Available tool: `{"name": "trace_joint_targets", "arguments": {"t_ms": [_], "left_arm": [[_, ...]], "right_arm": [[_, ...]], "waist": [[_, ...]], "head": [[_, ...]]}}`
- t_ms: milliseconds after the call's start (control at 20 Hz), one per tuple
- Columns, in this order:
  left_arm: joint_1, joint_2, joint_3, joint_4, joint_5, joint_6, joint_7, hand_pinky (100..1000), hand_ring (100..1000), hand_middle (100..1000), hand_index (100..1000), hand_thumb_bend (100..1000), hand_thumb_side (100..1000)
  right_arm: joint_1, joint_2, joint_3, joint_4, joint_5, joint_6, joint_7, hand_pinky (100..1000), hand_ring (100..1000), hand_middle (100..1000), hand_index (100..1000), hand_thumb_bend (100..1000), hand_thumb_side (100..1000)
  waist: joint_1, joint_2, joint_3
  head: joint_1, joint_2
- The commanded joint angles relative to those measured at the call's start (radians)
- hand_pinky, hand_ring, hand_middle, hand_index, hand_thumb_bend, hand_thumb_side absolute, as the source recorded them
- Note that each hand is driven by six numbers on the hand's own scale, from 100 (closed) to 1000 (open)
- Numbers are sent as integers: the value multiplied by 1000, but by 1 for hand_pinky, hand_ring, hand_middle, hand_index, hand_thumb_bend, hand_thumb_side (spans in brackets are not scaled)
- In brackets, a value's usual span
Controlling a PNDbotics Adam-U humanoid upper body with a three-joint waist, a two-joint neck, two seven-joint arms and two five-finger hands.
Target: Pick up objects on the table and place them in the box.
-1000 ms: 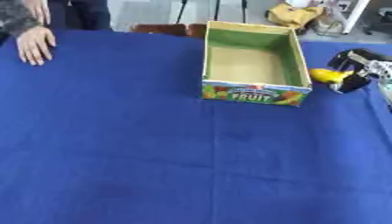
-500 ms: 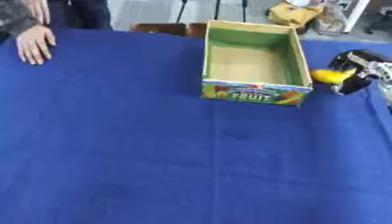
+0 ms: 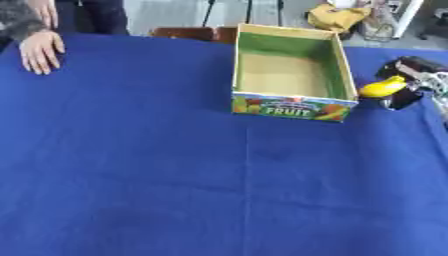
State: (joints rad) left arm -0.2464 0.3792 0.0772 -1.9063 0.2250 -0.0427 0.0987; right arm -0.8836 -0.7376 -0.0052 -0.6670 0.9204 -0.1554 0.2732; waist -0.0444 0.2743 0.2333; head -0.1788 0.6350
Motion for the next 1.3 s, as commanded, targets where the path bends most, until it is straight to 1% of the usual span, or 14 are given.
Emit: {"name": "trace_joint_targets", "arguments": {"t_ms": [50, 550, 700, 850, 950, 1000, 1150, 1300], "left_arm": [[-5, 15, 1, -21, 2, -2, -2, 610, 598, 603, 759, 525, 771], [-5, 14, -1, -21, 3, -1, -5, 611, 598, 603, 760, 526, 772], [-5, 14, -1, -21, 4, -1, -5, 611, 598, 603, 761, 526, 772], [-5, 14, -1, -21, 4, -1, -6, 611, 598, 602, 761, 526, 772], [-5, 14, -1, -21, 4, -1, -6, 611, 598, 603, 761, 526, 772], [-5, 13, -1, -22, 4, -1, -6, 612, 599, 603, 761, 527, 770], [-6, 13, -1, -22, 5, -1, -7, 612, 599, 603, 762, 526, 772], [-6, 13, -1, -22, 5, -1, -8, 612, 599, 603, 762, 526, 772]], "right_arm": [[-10, -52, -1, -25, 22, -1, 1, 715, 835, 734, 795, 319, 100], [-7, -48, 5, -36, 81, -5, -7, 679, 789, 702, 755, 279, 100], [-6, -48, 6, -40, 95, -6, -15, 705, 828, 734, 765, 284, 100], [-5, -48, 10, -44, 120, -11, -19, 721, 848, 753, 783, 294, 100], [-5, -46, 13, -47, 141, -16, -14, 734, 860, 766, 793, 303, 100], [-5, -46, 15, -49, 152, -19, -11, 744, 871, 778, 804, 323, 100], [-4, -43, 20, -56, 187, -30, 2, 776, 902, 813, 823, 325, 100], [-4, -41, 20, -64, 219, -36, 5, 779, 905, 818, 825, 323, 100]], "waist": [[3, -17, 1], [3, -15, 1], [2, -14, 2], [2, -13, 5], [3, -12, 5], [3, -12, 5], [4, -11, 5], [4, -11, 7]], "head": [[-3, -9], [-4, -15], [-4, -18], [-4, -16], [-3, -14], [-3, -13], [-3, -11], [-4, -11]]}}
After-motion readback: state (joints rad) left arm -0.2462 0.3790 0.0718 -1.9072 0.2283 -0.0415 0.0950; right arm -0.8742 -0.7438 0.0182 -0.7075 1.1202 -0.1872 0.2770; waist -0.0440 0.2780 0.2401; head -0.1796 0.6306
